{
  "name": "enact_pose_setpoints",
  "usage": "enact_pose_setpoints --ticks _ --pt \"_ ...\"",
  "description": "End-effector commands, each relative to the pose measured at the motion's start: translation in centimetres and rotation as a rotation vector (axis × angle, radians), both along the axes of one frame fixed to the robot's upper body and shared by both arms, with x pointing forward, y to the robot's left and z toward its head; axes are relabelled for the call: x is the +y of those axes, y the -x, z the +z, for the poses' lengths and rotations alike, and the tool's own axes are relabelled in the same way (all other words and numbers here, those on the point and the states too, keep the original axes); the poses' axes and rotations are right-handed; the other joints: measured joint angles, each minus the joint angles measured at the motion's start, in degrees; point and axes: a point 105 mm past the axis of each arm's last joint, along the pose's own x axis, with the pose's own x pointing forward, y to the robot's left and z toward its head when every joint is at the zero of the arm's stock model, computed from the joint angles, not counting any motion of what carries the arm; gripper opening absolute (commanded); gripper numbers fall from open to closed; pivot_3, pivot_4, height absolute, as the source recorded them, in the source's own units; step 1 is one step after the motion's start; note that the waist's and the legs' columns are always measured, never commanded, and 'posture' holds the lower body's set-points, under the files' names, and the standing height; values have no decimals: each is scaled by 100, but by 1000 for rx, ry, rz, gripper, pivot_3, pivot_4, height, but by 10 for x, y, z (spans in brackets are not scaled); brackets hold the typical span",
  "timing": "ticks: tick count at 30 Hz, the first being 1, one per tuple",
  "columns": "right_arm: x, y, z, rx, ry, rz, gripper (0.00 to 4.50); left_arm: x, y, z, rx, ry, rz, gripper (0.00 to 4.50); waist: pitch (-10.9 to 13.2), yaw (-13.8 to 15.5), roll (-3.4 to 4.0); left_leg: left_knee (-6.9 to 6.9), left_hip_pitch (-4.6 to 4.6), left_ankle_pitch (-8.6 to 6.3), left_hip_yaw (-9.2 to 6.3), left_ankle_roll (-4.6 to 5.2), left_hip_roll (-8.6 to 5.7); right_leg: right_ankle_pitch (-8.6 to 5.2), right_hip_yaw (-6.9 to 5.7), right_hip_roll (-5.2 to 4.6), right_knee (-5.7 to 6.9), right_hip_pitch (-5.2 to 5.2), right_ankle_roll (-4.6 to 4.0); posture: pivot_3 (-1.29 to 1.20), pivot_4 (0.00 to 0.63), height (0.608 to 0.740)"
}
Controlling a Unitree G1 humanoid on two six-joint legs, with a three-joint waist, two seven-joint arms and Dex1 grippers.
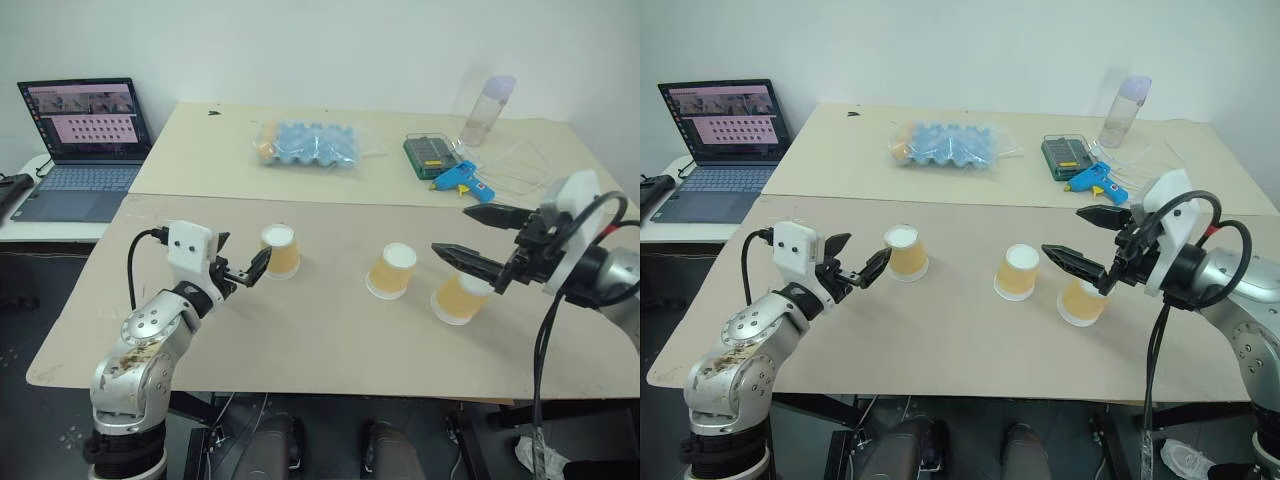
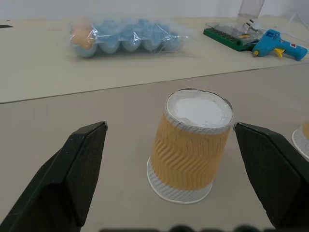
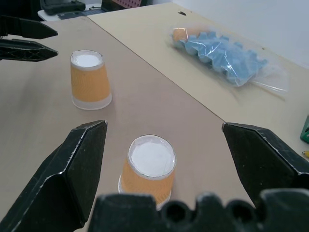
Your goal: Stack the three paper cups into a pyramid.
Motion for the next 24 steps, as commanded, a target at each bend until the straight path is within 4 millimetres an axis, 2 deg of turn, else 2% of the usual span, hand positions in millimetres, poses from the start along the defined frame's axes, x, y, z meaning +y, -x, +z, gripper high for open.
enact_pose_setpoints --ticks 1,9,13,18,24 --pt "-9 2 9 -63 -6 -27 4500 -6 -6 0 -35 -11 -48 4480 0 -2 0 0 -1 0 2 0 0 0 1 -1 0 -1 0 0 150 740" --pt "-9 6 13 -83 3 -40 4500 -18 -21 -11 -12 10 -130 4480 0 0 0 -1 -3 -1 2 2 1 0 2 -2 1 -9 -1 0 150 740" --pt "-12 10 13 -90 10 -60 4500 -19 -35 -15 -17 -20 -142 4480 0 14 0 -3 -4 -2 2 3 1 -1 2 -2 0 -9 -1 0 150 740" --pt "-15 12 12 -90 9 -81 4500 -27 -51 -2 -74 -30 -162 4480 0 14 0 -3 -6 -2 2 4 0 0 1 -4 -2 -8 -1 0 150 740" --pt "-14 14 12 -94 13 -85 4500 -40 -57 10 -112 -40 -213 4480 0 1 0 -4 -7 -2 2 5 0 0 2 -4 -1 6 0 0 150 740"
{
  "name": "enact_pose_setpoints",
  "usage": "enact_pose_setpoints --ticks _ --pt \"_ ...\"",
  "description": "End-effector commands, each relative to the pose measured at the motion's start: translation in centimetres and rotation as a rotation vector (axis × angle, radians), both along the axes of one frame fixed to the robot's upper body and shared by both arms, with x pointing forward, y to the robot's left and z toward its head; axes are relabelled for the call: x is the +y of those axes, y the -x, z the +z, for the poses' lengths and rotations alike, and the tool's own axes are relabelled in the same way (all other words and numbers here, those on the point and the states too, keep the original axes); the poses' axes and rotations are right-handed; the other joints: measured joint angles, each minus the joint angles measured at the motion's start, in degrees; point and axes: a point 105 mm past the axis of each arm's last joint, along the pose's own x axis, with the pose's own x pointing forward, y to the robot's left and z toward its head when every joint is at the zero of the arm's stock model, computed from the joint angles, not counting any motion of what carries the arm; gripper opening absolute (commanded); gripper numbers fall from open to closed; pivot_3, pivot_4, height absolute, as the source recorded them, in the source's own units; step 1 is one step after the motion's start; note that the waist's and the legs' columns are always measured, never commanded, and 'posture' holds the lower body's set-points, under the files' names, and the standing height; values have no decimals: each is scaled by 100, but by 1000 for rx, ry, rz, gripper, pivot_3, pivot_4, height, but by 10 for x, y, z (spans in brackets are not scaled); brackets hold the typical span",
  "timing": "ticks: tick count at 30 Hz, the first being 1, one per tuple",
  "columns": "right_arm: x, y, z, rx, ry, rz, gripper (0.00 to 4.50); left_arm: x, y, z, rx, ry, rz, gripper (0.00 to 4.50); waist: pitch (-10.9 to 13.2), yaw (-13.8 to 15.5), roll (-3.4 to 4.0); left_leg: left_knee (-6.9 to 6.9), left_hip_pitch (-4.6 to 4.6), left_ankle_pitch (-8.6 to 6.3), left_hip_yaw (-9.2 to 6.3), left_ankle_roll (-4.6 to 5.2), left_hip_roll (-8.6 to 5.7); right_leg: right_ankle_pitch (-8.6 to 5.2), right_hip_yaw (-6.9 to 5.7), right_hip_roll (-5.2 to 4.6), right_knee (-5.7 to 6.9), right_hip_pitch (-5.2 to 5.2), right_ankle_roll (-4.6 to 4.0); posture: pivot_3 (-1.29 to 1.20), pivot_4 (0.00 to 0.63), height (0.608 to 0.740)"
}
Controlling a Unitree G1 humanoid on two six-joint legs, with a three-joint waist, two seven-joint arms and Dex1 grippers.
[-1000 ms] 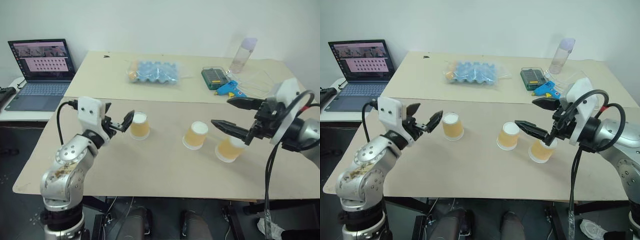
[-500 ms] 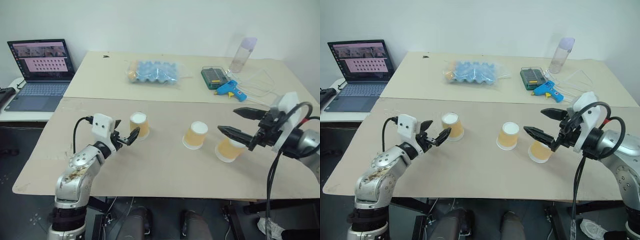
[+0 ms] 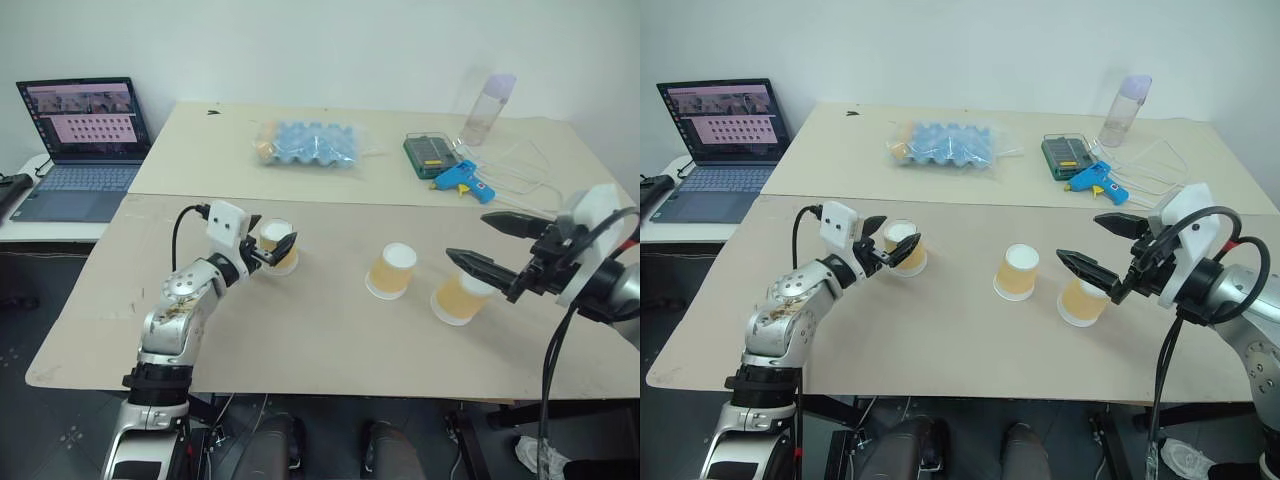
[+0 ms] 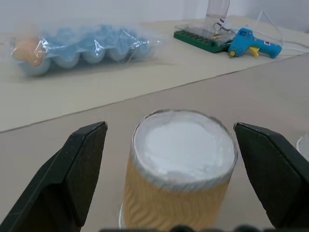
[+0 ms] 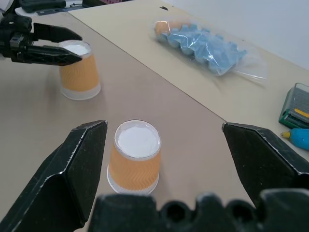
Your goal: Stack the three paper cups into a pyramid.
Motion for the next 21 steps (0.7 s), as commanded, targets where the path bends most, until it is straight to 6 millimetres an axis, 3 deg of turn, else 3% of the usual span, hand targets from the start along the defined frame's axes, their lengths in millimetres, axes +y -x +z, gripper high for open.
enact_pose_setpoints --ticks 1,5,8,10,12,18,21 --pt "-1 5 14 -74 12 -13 4500 -10 0 14 -60 -7 -42 4480 0 -7 0 0 0 0 0 0 0 0 0 0 0 0 0 0 150 740" --pt "0 6 18 -85 8 -13 4500 -10 -3 13 -43 -1 -48 4480 0 -9 0 0 0 1 1 0 1 0 -1 0 1 1 0 0 150 740" --pt "0 6 18 -87 9 -16 4500 -9 -3 12 -41 -4 -48 3723 0 -8 0 0 0 1 0 0 0 0 -1 0 0 2 0 0 150 740" --pt "0 6 18 -86 7 -17 4500 -8 -4 13 -43 -1 -46 2891 0 -8 0 0 0 0 1 1 0 0 -1 0 -1 1 1 0 150 740" --pt "-1 6 17 -85 8 -20 4500 -6 -4 13 -45 -1 -42 2393 0 -6 0 0 0 0 0 2 0 0 -1 0 -1 1 1 0 150 740" --pt "0 5 17 -85 3 -20 4500 -5 -7 17 -53 -5 -35 2333 0 -6 0 0 1 0 -1 1 0 0 -2 0 -1 4 1 0 150 740" --pt "0 4 16 -83 4 -24 4500 -14 -6 33 -104 2 -97 2333 0 1 0 0 0 0 -1 1 0 0 -3 0 0 3 1 0 150 740"
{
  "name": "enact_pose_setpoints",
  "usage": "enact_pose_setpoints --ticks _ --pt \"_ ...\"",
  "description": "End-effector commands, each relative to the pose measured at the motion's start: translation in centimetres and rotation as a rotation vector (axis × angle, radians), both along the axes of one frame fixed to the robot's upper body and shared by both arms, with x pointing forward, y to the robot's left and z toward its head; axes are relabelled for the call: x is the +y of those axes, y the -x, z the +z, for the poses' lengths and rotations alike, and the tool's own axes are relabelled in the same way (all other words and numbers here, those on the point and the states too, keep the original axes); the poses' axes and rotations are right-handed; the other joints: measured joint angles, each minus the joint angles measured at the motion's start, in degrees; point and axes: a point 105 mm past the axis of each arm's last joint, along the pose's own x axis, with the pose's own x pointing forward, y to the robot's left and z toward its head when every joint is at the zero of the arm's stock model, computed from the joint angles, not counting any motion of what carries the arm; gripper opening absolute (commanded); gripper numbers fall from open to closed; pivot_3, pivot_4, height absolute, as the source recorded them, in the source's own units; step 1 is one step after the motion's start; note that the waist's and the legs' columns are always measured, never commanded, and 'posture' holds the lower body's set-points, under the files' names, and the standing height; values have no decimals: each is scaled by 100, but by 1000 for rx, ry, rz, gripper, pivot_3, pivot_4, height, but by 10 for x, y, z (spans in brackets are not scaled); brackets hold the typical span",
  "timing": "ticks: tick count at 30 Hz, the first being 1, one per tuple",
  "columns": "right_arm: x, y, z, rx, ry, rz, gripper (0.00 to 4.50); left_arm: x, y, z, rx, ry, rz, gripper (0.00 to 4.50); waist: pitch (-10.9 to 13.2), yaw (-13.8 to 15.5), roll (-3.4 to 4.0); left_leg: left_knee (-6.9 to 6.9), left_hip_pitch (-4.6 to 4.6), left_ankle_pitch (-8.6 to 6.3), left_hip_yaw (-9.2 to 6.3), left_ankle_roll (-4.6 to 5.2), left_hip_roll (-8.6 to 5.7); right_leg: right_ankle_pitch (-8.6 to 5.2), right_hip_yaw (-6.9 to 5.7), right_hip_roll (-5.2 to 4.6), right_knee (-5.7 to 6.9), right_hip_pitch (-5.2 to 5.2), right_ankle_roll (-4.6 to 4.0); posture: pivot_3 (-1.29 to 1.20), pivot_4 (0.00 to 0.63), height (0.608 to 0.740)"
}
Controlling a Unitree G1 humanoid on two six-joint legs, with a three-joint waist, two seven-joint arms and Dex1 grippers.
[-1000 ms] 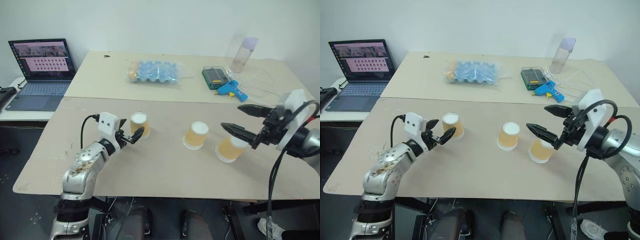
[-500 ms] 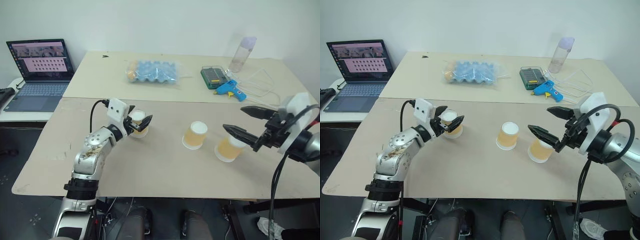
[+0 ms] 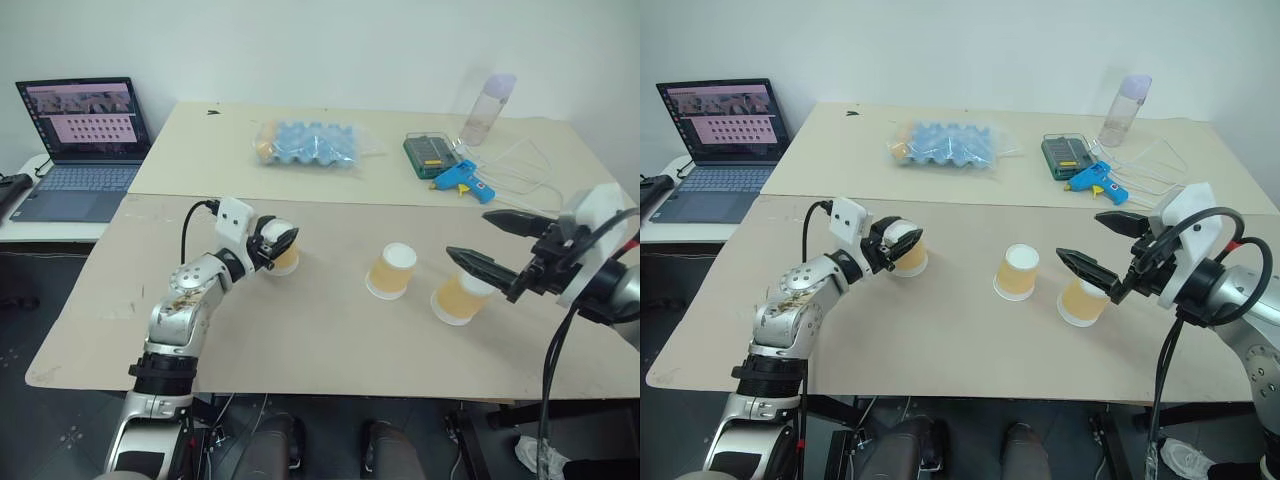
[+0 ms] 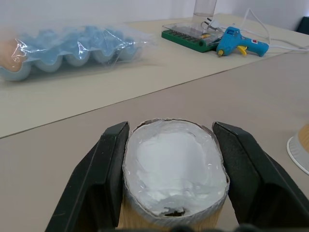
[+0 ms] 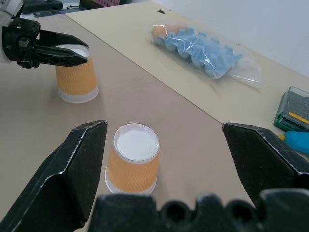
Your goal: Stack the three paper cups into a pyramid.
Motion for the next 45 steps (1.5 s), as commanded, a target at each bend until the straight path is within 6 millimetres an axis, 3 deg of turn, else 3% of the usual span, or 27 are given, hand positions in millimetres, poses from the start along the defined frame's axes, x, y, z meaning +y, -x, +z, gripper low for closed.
enact_pose_setpoints --ticks 1,5,9,12,16,25,30,39,41,45 --pt "-1 2 14 -65 4 -16 4500 -11 2 38 -133 11 -83 2333 0 2 0 0 0 0 1 0 0 0 0 0 0 0 0 0 150 740" --pt "2 2 14 -67 -1 -14 4500 -29 6 58 -192 -20 -223 2333 0 0 0 0 -1 0 1 0 -1 0 0 0 -1 1 0 0 150 740" --pt "2 2 12 -68 -1 -25 4500 -54 20 61 -189 -57 -442 2333 0 -2 0 0 -1 0 4 1 -2 0 0 1 -1 2 0 0 150 740" --pt "4 2 14 -77 -8 -30 4500 -68 28 48 -147 -96 -591 2333 0 -6 1 0 -1 0 6 4 -1 -1 1 2 -2 2 0 0 150 740" --pt "4 4 16 -89 -12 -45 4500 -81 31 11 -36 -194 -752 2333 0 -6 1 0 0 5 7 11 -1 -2 1 3 -1 2 -1 0 150 740" --pt "3 12 17 -101 -19 -81 4500 -105 10 -2 -21 -192 -779 2333 0 14 0 1 -8 6 4 33 -2 -1 -1 0 -13 2 2 0 150 740" --pt "2 15 18 -104 -18 -92 4500 -120 9 -7 -27 -188 -805 2333 0 13 0 1 -8 17 4 58 -1 1 -1 0 -15 4 7 0 150 740" --pt "1 17 20 -103 -13 -97 4500 -122 8 -13 -19 -180 -807 2333 0 18 0 1 -4 17 0 59 -1 1 -4 -1 -19 14 8 0 150 740" --pt "2 16 21 -104 -12 -93 4500 -121 7 -15 -18 -183 -801 3251 0 17 0 1 -4 17 -1 60 -1 1 -7 -1 -24 17 8 0 150 740" --pt "2 15 21 -102 -12 -89 4500 -120 6 -16 -19 -191 -797 4469 0 5 0 1 -5 16 -1 61 -1 14 -8 0 -28 18 29 0 150 740"
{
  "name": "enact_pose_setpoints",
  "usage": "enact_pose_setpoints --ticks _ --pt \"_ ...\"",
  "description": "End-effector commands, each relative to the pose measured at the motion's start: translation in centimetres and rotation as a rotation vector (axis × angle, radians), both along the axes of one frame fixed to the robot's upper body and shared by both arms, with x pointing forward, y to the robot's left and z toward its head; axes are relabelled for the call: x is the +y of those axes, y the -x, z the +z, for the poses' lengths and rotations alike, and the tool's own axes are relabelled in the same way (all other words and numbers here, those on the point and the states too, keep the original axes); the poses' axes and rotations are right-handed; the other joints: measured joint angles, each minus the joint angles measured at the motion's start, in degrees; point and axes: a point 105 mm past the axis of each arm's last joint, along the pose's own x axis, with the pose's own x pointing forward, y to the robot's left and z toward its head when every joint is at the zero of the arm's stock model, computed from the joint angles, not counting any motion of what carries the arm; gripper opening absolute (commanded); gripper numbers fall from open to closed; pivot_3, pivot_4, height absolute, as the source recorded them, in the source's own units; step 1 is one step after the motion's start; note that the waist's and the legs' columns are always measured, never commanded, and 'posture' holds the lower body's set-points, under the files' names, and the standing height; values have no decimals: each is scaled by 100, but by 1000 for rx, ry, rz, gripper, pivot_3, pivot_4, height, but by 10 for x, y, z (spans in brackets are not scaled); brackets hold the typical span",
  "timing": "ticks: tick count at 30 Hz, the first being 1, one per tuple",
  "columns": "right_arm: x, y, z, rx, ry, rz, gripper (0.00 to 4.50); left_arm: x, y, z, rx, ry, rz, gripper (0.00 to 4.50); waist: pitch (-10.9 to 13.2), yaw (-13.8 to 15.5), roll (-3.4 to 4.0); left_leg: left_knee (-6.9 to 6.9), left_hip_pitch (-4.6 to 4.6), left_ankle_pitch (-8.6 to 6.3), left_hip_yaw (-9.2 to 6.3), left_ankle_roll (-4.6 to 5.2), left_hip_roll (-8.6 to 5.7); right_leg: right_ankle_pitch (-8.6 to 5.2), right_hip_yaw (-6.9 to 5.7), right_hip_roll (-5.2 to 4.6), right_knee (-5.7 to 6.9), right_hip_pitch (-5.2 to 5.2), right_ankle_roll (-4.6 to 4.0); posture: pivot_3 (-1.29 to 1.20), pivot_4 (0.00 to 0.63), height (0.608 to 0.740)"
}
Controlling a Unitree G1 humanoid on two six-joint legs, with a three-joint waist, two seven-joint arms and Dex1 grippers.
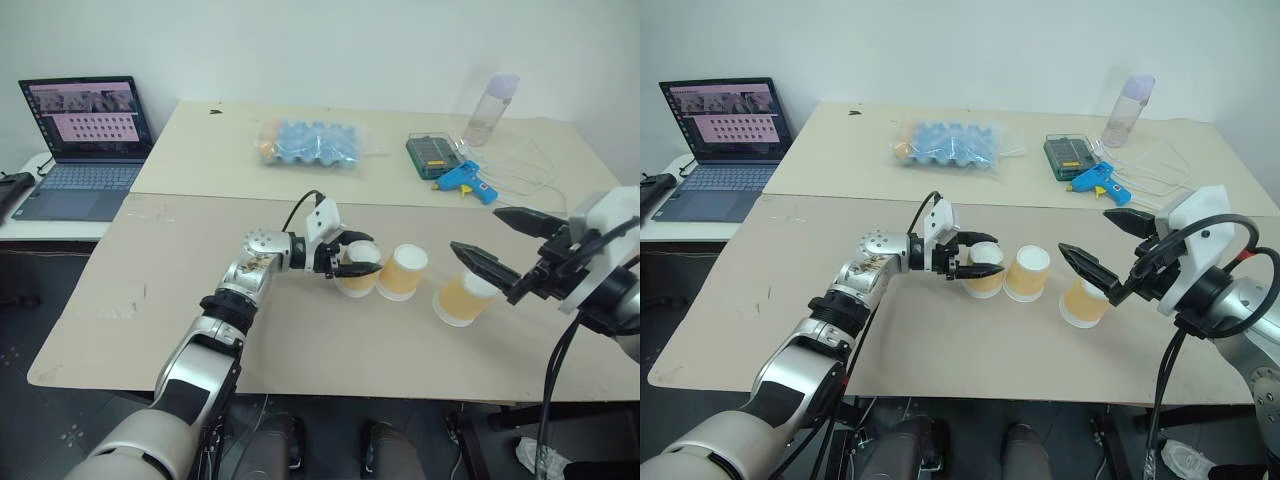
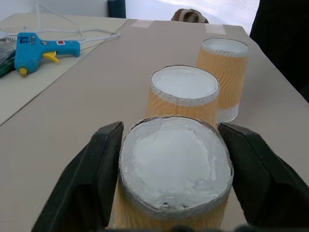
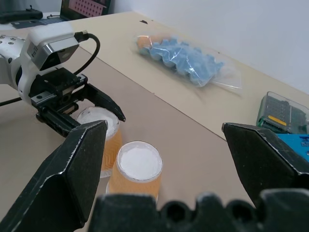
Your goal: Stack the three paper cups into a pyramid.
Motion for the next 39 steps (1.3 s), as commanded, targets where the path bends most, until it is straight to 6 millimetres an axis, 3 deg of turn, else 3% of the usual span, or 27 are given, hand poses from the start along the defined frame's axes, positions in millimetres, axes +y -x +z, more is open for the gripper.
enact_pose_setpoints --ticks 1,8,17,19,27,34,39 --pt "-1 2 13 -51 16 -4 4500 -3 0 8 -40 4 -10 4469 0 -2 0 0 0 0 0 1 0 3 0 0 0 0 5 0 150 740" --pt "-2 0 12 -43 15 1 4500 6 -1 18 -52 22 2 4469 0 -9 0 0 -1 -2 -1 3 2 4 -1 0 -3 -1 7 0 150 740" --pt "-9 2 10 -31 21 -11 4500 43 16 42 -83 -7 -11 4469 -1 -30 3 0 -2 -8 -2 -5 4 2 1 0 -2 -5 4 0 150 740" --pt "-13 2 6 -14 23 -29 4500 54 25 55 -101 -27 -24 4469 -1 -26 3 0 -1 -20 -1 -28 4 0 1 0 -2 -3 0 0 150 740" --pt "-52 13 -38 148 50 -169 4500 77 51 111 -104 -31 -92 4469 -1 -2 4 0 0 -20 -4 -28 0 -18 -3 1 -3 3 -20 0 150 740" --pt "-71 22 -73 226 20 -292 4500 73 59 116 -106 -46 -124 4469 -5 -38 11 0 13 -24 -2 -36 0 -24 1 5 -1 16 -15 0 150 740" --pt "-69 8 -88 215 -37 -345 4500 73 58 118 -110 -58 -128 4469 -3 -98 15 0 18 -22 1 -41 1 -25 8 7 8 10 -15 0 150 740"
